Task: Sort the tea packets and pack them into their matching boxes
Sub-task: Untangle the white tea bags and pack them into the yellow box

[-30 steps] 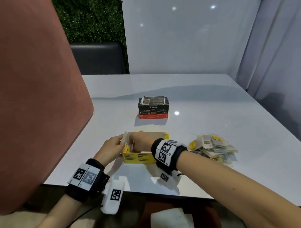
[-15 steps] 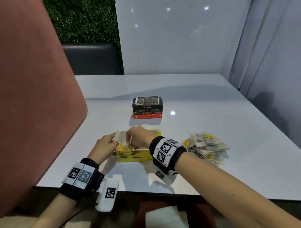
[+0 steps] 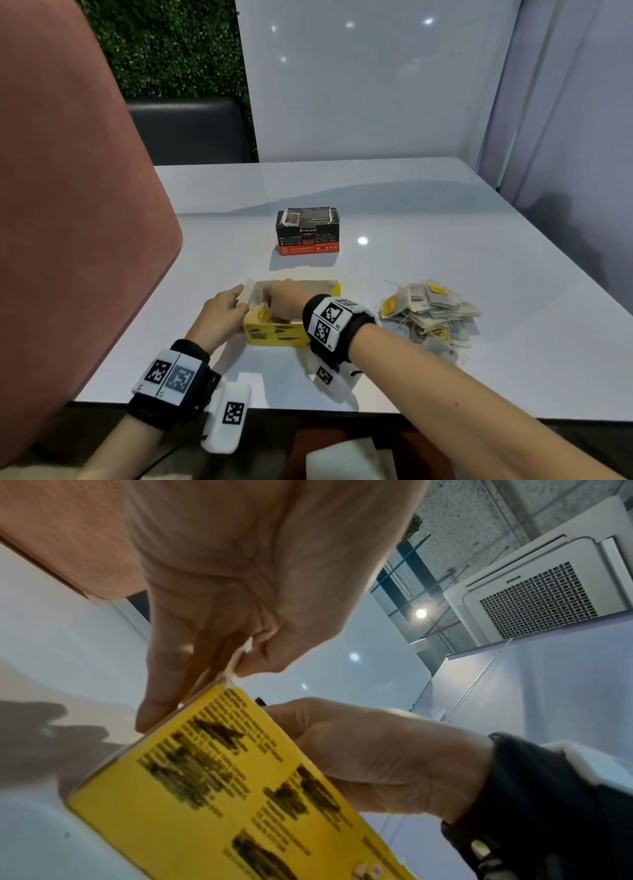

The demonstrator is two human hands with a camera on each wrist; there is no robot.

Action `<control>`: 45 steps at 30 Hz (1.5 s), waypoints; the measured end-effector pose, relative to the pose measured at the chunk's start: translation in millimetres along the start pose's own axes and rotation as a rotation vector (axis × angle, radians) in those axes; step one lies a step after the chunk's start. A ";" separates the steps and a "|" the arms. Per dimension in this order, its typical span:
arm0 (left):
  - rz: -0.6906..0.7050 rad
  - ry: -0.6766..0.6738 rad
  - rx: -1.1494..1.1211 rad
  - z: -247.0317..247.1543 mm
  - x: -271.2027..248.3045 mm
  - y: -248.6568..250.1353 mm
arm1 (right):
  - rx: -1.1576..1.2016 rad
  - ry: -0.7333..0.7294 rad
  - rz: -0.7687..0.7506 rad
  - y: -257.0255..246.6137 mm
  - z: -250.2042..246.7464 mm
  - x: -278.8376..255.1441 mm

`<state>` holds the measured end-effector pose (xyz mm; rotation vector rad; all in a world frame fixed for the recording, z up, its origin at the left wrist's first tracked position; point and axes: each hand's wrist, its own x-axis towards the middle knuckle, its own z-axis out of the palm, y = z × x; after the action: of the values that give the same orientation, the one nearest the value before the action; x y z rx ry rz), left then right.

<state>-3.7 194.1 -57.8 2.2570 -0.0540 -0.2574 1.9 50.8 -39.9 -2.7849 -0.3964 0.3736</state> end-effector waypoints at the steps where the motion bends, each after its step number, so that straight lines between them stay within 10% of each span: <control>1: 0.001 -0.002 0.011 -0.2 1.2 -1.1 | 0.018 0.006 -0.008 -0.5 0.6 0.8; 13: 0.005 0.023 0.001 -0.8 5.7 -4.0 | 0.087 -0.047 -0.054 -0.3 2.1 0.5; 21: -0.057 0.079 -0.015 0.3 7.3 -1.0 | 0.222 0.343 -0.049 33.6 -24.4 -57.5; 25: 0.004 0.097 0.023 1.7 -11.5 17.3 | 0.109 0.485 0.287 113.6 -37.5 -119.2; 29: 0.419 0.320 -0.010 24.2 -43.1 64.7 | 0.049 0.408 0.639 162.9 -31.2 -140.0; 32: 0.582 0.057 0.055 73.7 -44.0 100.3 | 0.158 0.350 0.745 170.0 -24.0 -136.0; 36: 0.468 -0.273 0.429 143.7 -12.8 131.7 | 0.244 0.393 0.769 171.3 -19.8 -134.6; 45: 0.337 -0.159 0.675 173.2 15.9 140.8 | 0.332 0.678 0.685 184.2 -20.8 -148.2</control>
<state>-16.7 -29.4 -61.1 2.8289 -0.6901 -0.2607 -87.4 -168.9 -50.3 -2.4299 0.7139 -0.3456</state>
